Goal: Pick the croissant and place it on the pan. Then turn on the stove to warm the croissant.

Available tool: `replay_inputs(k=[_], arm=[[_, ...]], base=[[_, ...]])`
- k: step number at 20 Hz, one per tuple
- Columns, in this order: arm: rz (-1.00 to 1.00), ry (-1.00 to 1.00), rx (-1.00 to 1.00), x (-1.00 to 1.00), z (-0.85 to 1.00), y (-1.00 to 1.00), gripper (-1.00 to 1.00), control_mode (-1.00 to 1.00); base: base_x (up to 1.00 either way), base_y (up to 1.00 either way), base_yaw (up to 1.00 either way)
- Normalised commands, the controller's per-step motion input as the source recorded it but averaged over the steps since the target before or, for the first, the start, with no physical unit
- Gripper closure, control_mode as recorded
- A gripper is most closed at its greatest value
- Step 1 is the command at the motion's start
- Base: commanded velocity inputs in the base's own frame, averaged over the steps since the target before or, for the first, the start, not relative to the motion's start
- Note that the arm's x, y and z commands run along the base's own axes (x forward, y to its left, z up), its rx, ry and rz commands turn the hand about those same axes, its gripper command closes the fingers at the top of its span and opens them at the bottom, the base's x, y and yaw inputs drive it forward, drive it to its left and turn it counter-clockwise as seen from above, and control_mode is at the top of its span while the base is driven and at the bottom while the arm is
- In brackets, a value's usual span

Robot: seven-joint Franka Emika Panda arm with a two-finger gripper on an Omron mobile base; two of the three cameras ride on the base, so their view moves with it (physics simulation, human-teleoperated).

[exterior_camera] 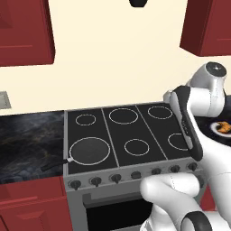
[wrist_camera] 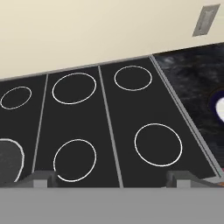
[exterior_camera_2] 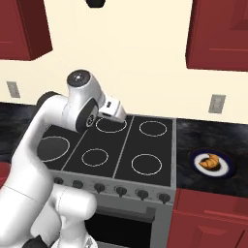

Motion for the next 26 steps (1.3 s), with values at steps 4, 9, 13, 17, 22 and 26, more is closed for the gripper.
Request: replay_inputs(k=[4,9,13,17,22,26], arm=[[-0.17,0.00,0.04,-0.13,0.00,-0.63,-1.00,-1.00],[-0.08,0.00,0.00,-0.11,0.00,-0.62,-1.00,-1.00],[-0.01,0.00,0.02,-0.10,-0.01,-0.62,-1.00,-1.00],[0.00,0.00,0.02,-0.06,-0.06,-0.60,-1.00,-1.00],[0.00,0.01,0.02,-0.01,-0.13,-0.48,-1.00,-1.00],[-0.02,0.08,0.02,0.00,-0.17,-0.33,-1.00,-1.00]], base=[[0.00,0.00,0.00],[0.00,0.00,0.00],[0.00,0.00,0.00],[0.00,0.00,0.00],[0.00,0.00,0.00],[0.00,0.00,0.00]])
